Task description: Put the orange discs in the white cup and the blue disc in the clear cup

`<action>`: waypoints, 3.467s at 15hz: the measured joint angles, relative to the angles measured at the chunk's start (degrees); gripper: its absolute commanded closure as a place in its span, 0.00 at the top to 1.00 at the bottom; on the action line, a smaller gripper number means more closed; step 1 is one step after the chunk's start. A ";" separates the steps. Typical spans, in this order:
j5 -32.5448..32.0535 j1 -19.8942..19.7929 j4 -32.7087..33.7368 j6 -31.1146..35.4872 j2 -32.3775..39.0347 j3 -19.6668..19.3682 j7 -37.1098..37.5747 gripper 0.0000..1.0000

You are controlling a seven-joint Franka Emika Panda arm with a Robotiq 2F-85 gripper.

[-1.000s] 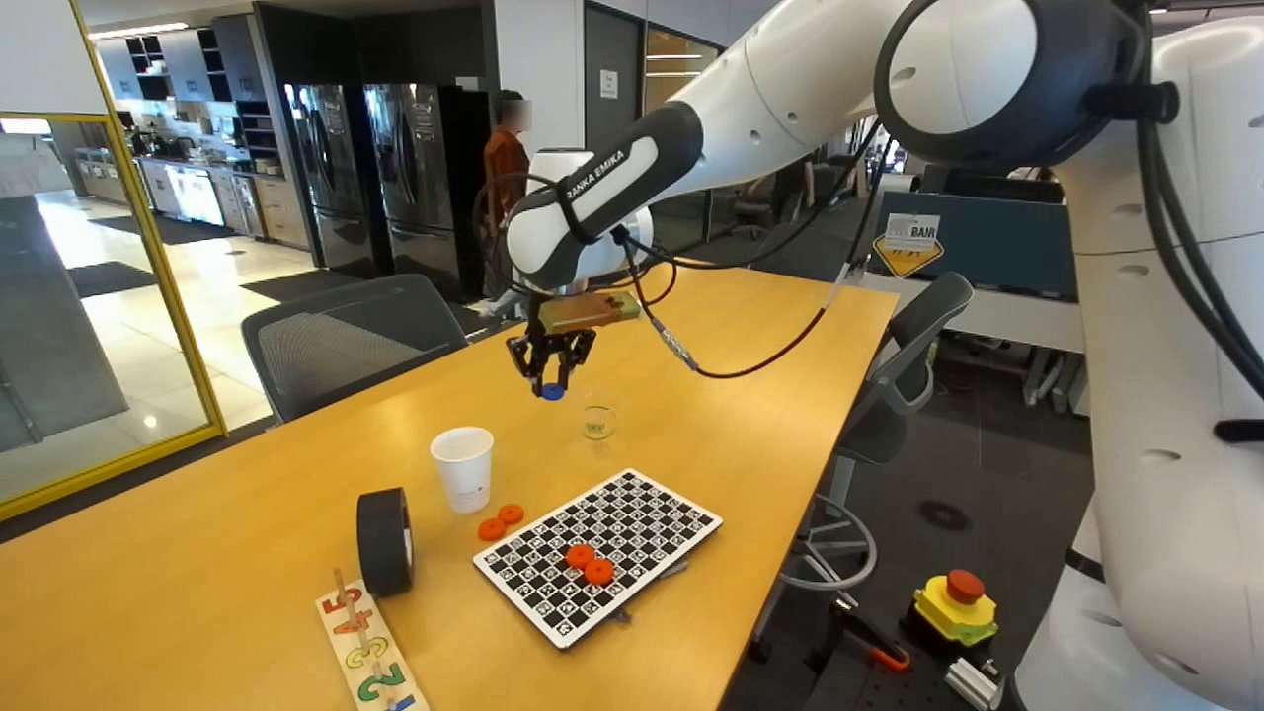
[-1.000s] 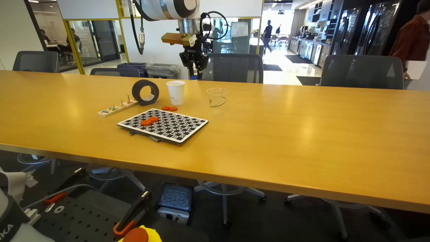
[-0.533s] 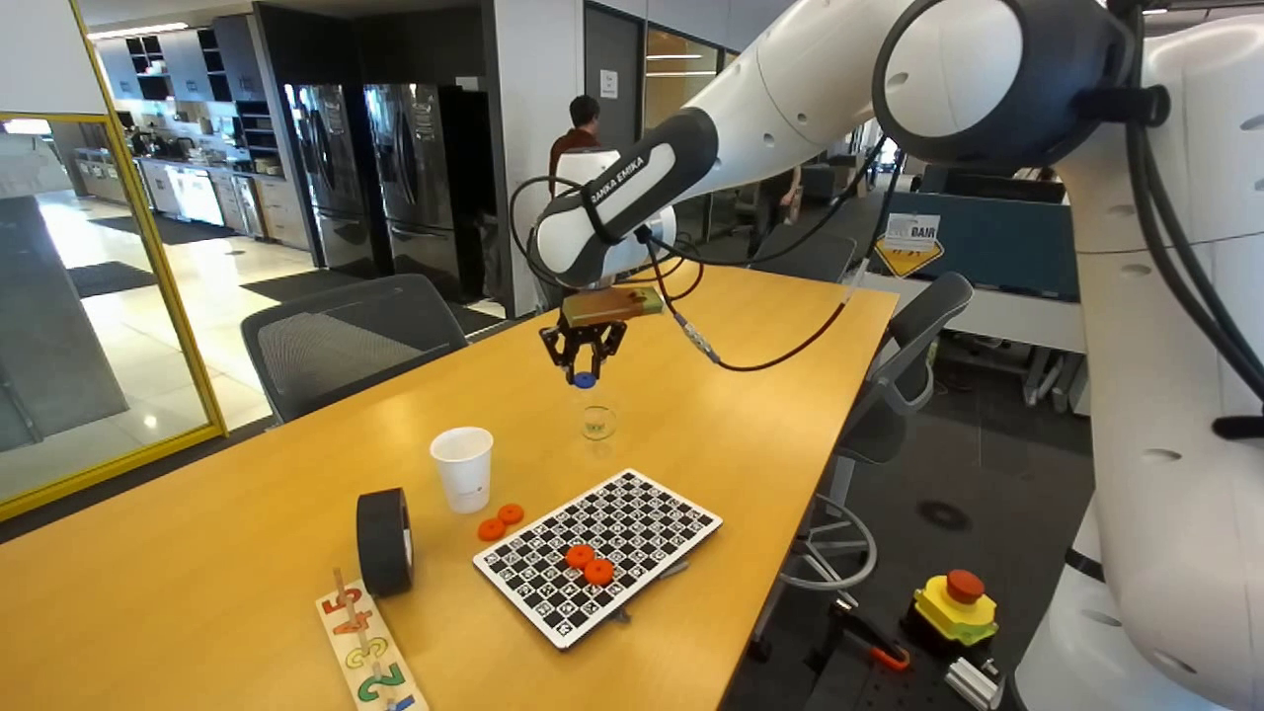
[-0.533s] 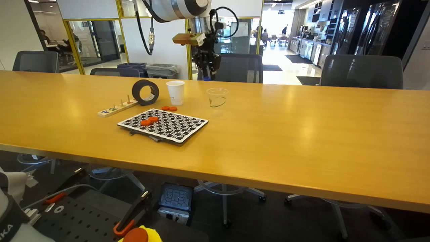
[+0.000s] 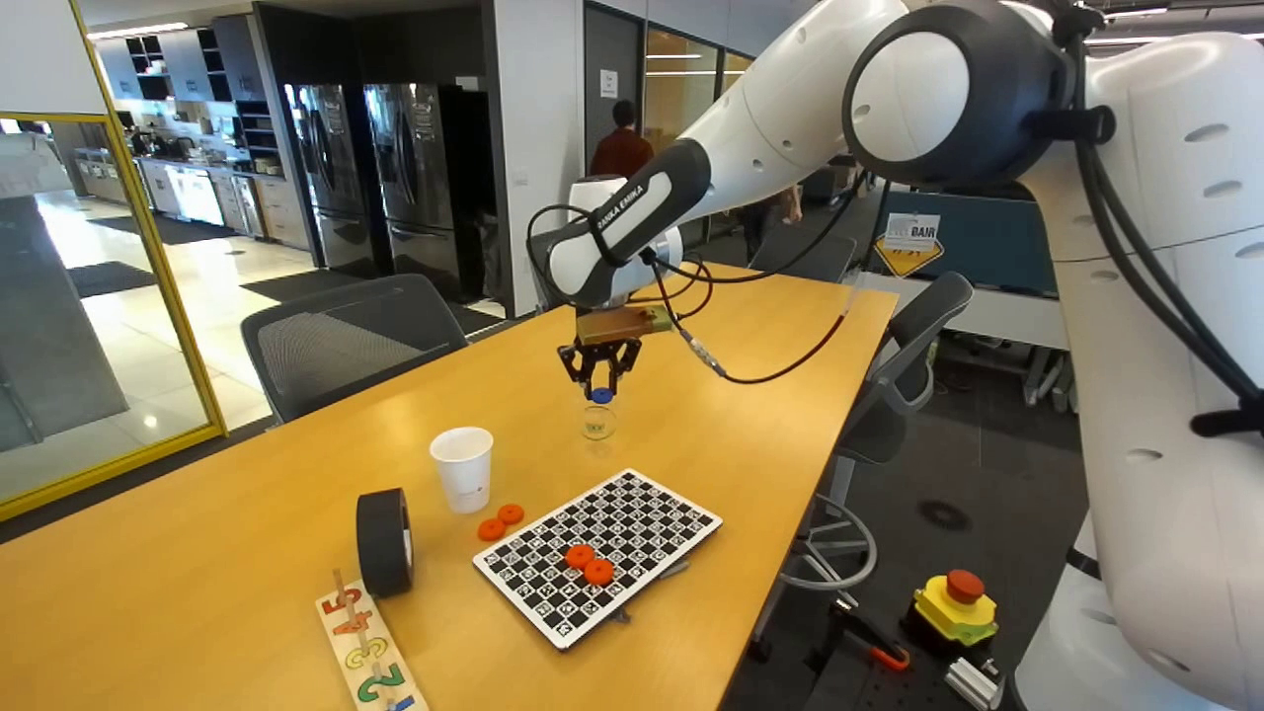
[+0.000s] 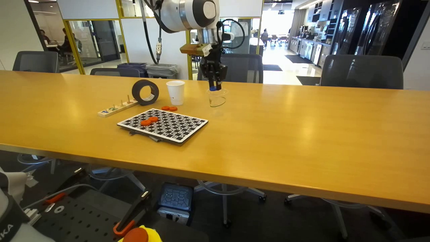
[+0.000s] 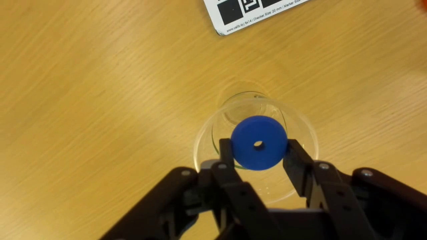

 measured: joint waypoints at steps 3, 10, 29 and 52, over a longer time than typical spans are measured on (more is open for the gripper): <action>0.01 -0.31 0.31 0.45 0.65 -0.01 0.26 0.21; 0.53 -0.59 1.07 1.17 1.45 -0.01 0.80 0.89; -5.18 4.11 -10.11 5.26 -5.50 9.93 -25.98 1.00; -5.06 -0.46 -2.48 8.18 8.31 15.82 -61.75 1.00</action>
